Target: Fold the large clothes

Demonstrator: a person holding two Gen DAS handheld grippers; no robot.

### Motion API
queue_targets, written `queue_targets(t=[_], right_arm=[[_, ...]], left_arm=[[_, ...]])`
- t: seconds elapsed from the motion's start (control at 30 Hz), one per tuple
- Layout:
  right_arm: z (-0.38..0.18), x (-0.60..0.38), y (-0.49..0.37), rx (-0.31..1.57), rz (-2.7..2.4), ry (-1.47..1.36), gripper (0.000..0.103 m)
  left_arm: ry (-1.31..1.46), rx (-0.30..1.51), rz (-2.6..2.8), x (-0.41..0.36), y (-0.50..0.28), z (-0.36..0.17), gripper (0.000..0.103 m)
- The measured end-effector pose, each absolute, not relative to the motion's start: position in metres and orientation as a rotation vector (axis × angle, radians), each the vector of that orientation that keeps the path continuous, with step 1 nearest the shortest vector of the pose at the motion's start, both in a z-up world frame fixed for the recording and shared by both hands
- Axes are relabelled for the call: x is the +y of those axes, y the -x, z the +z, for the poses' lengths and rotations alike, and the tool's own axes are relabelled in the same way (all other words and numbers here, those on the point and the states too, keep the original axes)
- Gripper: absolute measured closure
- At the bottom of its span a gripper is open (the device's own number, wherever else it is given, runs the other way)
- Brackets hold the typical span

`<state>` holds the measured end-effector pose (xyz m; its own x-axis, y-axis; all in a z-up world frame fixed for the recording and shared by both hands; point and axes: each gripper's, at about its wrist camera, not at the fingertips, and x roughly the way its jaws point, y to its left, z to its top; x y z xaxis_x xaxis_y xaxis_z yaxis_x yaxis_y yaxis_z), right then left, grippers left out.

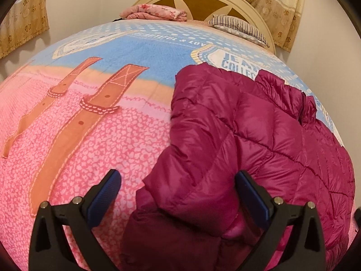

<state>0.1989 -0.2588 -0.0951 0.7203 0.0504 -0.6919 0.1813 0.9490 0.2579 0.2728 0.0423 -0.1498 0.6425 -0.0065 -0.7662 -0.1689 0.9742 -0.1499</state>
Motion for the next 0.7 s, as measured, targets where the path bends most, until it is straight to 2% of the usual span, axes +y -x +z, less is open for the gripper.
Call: queue_targets(t=[0.13,0.33,0.7], right_arm=[[-0.085,-0.231,-0.223,0.746,-0.021,-0.177,0.084],[-0.133,-0.217,-0.272,0.936,-0.02,-0.127,0.084],[-0.143,-0.215,-0.268,0.923,0.002,-0.066,0.083]], left_arm=[[0.214,0.872,0.093,0.042,-0.273,-0.15,0.0],[0.188,0.883,0.095,0.039,-0.272,-0.15,0.0],[0.096,0.911,0.079,0.028,-0.271,-0.145,0.0]])
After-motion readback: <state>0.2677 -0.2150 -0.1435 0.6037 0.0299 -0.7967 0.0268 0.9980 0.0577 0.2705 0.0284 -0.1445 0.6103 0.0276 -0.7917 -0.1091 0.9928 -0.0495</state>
